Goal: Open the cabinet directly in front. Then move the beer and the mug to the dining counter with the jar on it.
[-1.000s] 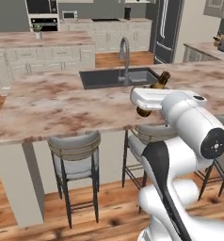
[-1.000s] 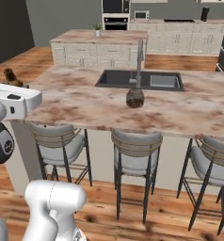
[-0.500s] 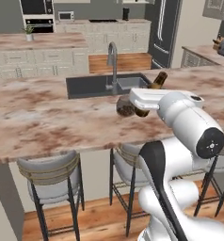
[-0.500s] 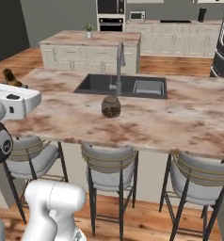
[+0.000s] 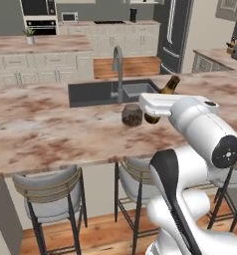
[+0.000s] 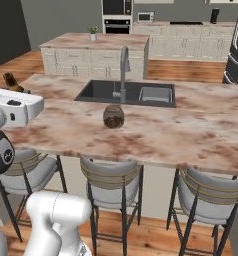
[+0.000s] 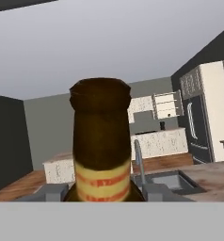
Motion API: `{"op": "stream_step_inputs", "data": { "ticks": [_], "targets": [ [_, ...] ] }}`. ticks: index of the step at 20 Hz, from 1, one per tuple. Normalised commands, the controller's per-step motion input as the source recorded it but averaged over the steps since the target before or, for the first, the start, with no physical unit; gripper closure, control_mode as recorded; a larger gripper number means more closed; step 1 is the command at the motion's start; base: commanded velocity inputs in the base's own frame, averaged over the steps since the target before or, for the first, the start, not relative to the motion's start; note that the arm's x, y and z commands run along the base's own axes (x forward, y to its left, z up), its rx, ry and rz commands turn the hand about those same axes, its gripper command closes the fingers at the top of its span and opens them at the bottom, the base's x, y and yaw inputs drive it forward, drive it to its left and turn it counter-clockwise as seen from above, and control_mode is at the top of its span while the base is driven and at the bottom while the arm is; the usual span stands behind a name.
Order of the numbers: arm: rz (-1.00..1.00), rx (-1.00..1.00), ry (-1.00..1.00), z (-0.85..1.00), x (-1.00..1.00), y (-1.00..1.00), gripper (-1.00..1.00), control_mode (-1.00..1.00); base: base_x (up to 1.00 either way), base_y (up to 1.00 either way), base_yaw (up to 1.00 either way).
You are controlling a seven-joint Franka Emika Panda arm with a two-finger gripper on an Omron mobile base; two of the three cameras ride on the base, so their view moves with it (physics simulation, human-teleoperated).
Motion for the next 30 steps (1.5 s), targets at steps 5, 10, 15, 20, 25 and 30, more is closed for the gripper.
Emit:
{"op": "stream_step_inputs", "data": {
  "ticks": [5,10,15,20,25,30],
  "targets": [
    [0.00,0.00,0.00,0.00,0.00,0.00,1.00,1.00,0.72,0.13,0.00],
    [0.00,0.00,0.00,0.00,0.00,0.00,1.00,1.00,0.34,0.65,-0.07],
    [0.00,0.00,0.00,0.00,0.00,0.00,1.00,1.00,0.10,0.57,-0.11],
    [0.00,0.00,0.00,0.00,0.00,0.00,1.00,1.00,0.69,0.00,-0.01],
    [-0.03,0.00,0.18,-0.01,0.39,-0.01,1.00,-1.00,0.38,0.00,0.00],
    [-0.07,0.00,0.59,-0.35,0.44,-0.01,1.00,-1.00,0.00,0.00,0.00]
  ]
}}
